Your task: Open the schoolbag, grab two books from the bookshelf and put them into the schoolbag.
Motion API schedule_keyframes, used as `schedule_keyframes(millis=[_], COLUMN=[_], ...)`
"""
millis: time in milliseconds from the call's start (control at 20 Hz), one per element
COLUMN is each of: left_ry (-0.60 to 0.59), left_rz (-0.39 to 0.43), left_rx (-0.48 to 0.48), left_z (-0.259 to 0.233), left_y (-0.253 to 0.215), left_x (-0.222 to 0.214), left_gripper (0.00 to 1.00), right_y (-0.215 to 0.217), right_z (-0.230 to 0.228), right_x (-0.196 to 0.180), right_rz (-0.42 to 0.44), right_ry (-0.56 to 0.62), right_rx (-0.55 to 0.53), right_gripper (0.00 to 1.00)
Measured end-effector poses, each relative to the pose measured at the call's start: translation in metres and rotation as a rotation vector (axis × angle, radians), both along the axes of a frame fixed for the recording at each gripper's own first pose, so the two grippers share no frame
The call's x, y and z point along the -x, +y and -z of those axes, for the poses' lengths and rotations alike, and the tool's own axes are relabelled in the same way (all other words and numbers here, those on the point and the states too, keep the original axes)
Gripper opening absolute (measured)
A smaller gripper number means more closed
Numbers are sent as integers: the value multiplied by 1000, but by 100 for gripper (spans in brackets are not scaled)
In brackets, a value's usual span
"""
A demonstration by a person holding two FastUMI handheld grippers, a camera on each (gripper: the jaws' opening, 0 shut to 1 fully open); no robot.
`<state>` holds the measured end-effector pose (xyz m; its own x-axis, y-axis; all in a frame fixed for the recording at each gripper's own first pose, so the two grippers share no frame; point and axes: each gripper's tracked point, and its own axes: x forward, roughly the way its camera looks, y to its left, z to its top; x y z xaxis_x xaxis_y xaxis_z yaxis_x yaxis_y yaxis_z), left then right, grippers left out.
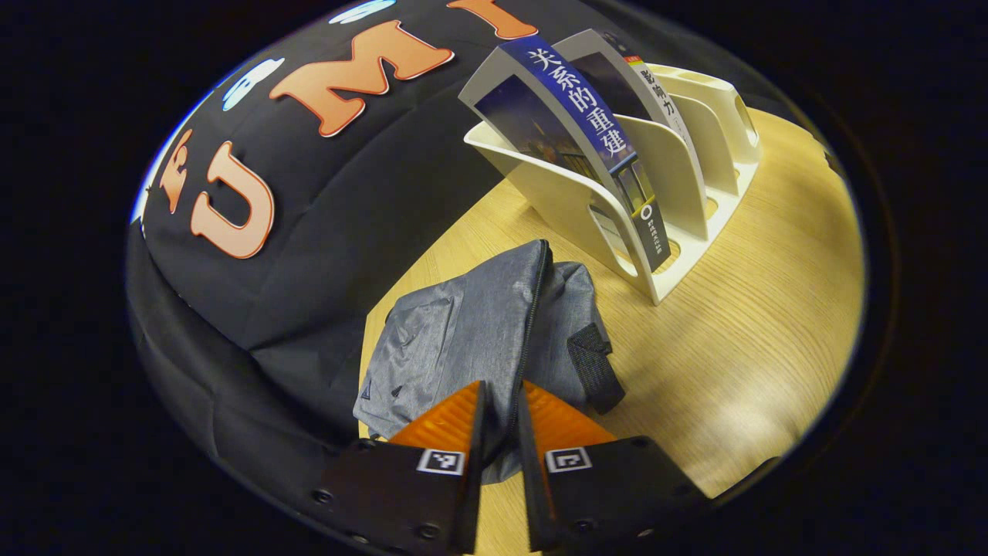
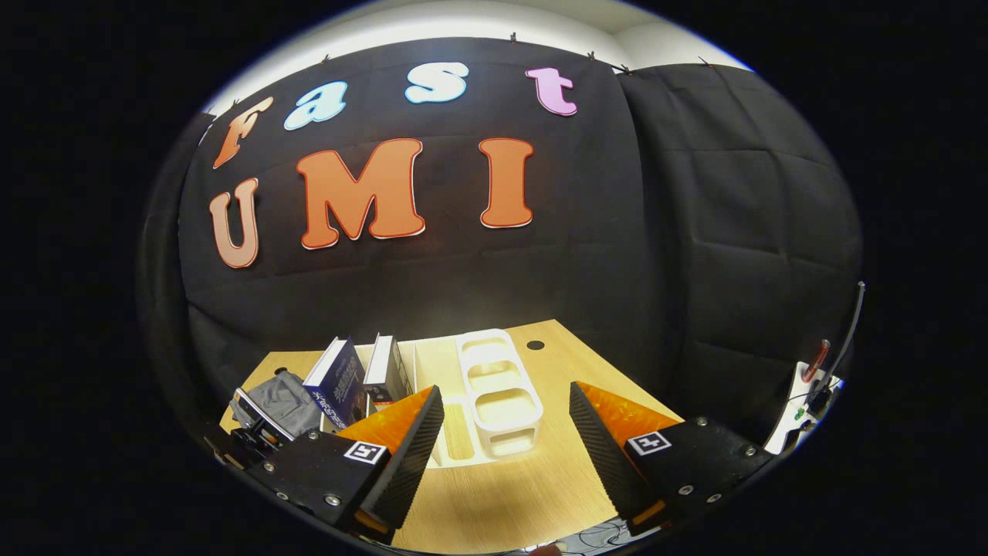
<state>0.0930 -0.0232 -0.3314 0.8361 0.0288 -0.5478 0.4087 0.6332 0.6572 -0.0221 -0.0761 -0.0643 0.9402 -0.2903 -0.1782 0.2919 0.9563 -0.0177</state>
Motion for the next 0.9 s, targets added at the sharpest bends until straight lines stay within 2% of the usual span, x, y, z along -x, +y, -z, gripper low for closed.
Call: schedule_keyframes(millis=[50, 150, 350, 450, 700, 900], left_ry=[11, 35, 204, 244, 178, 104], left_rz=[-12, -31, -59, -68, -79, -125], left_rx=[16, 87, 237, 303, 333, 372], left_z=[-5, -14, -39, -55, -120, -161], left_y=[1, -1, -1, 1, 23, 48], left_x=[3, 1, 15, 16, -5, -31], left_gripper=[10, 5, 2, 1, 1, 1], right_y=[-1, -2, -3, -4, 0, 9], right_z=[1, 2, 4, 7, 9, 8], right_x=[0, -1, -1, -2, 0, 5], right_rz=[-2, -4, -12, -18, -42, -72], right_ry=[-1, 1, -5, -4, 1, 5], right_rx=[0, -4, -65, -103, -148, -157], right_gripper=[97, 97, 97, 98, 97, 97])
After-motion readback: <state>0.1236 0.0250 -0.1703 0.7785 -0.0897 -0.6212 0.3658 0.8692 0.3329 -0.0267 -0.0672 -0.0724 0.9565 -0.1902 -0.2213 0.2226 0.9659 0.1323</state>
